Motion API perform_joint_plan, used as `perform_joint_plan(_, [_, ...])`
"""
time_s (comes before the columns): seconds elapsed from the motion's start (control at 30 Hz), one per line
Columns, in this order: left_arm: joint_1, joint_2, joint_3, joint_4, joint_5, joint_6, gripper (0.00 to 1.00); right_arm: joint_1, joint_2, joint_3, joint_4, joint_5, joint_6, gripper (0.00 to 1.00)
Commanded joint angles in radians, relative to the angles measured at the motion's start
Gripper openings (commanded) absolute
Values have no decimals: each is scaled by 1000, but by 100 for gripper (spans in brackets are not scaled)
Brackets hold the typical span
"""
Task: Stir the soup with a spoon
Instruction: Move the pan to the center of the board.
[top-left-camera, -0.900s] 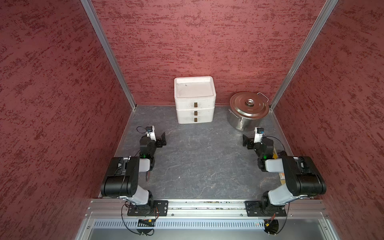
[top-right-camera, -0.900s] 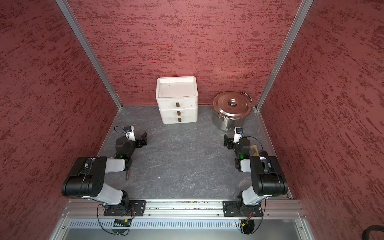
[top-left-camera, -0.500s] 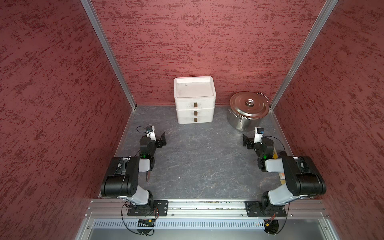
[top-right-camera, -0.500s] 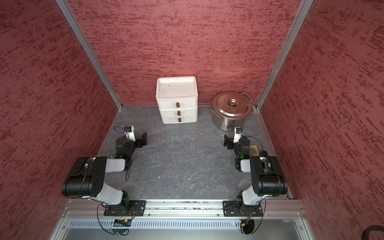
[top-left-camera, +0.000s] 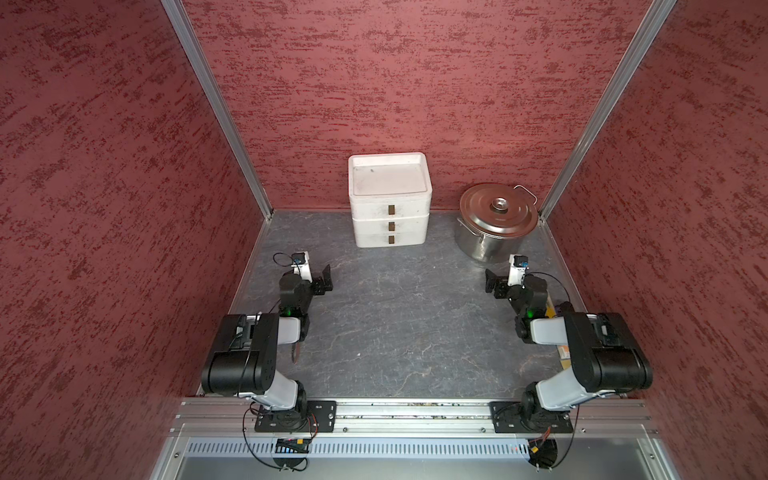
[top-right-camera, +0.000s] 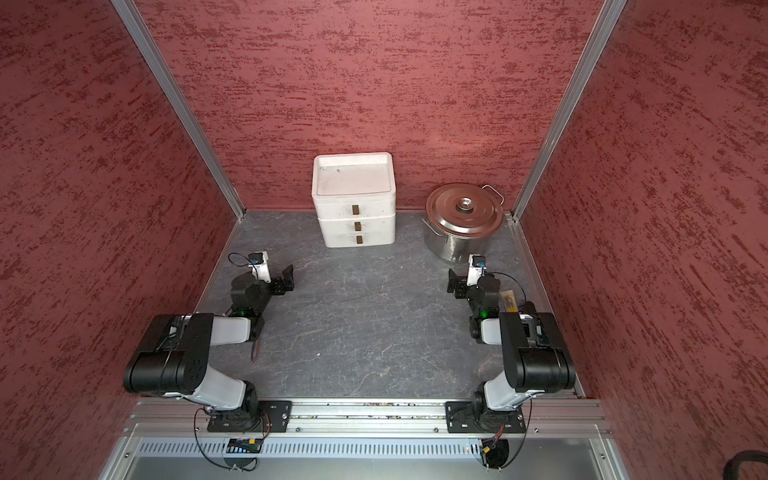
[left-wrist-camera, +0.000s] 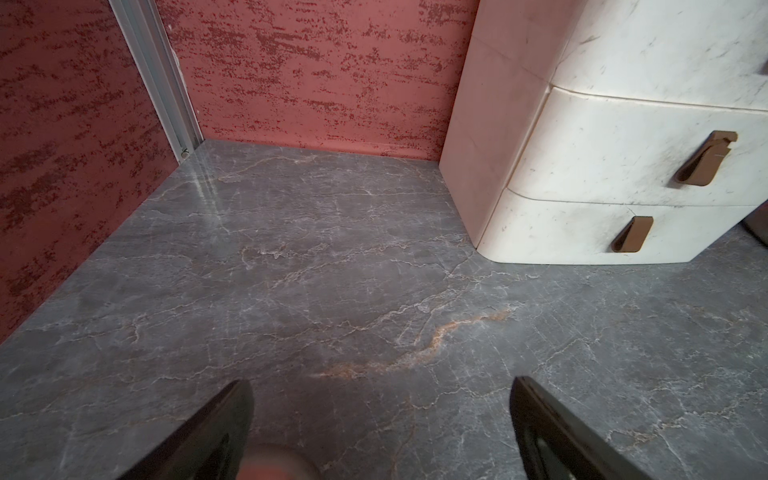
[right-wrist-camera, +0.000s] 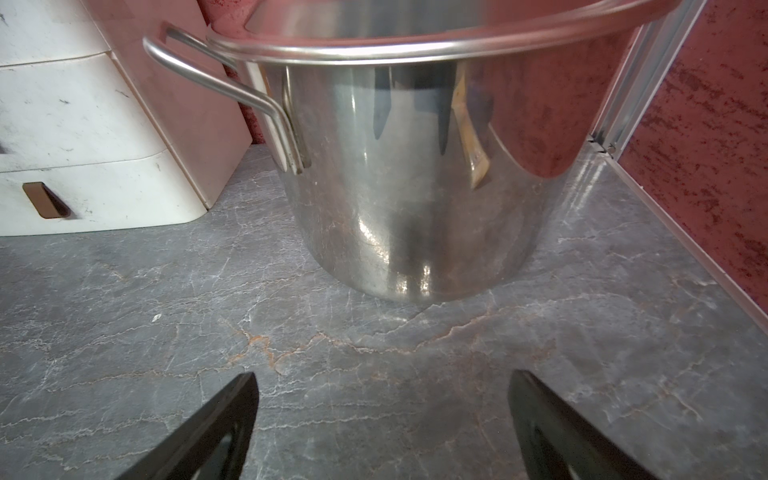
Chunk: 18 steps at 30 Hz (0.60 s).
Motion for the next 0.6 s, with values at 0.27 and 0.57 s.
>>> perform_joint_plan(0.27, [50, -404, 322, -809, -241, -203, 100, 7, -446, 295, -790, 92, 96, 98])
perform_joint_plan(0.57, [122, -439, 651, -1368, 117, -352, 100, 54, -291, 941, -1552, -53, 84, 83])
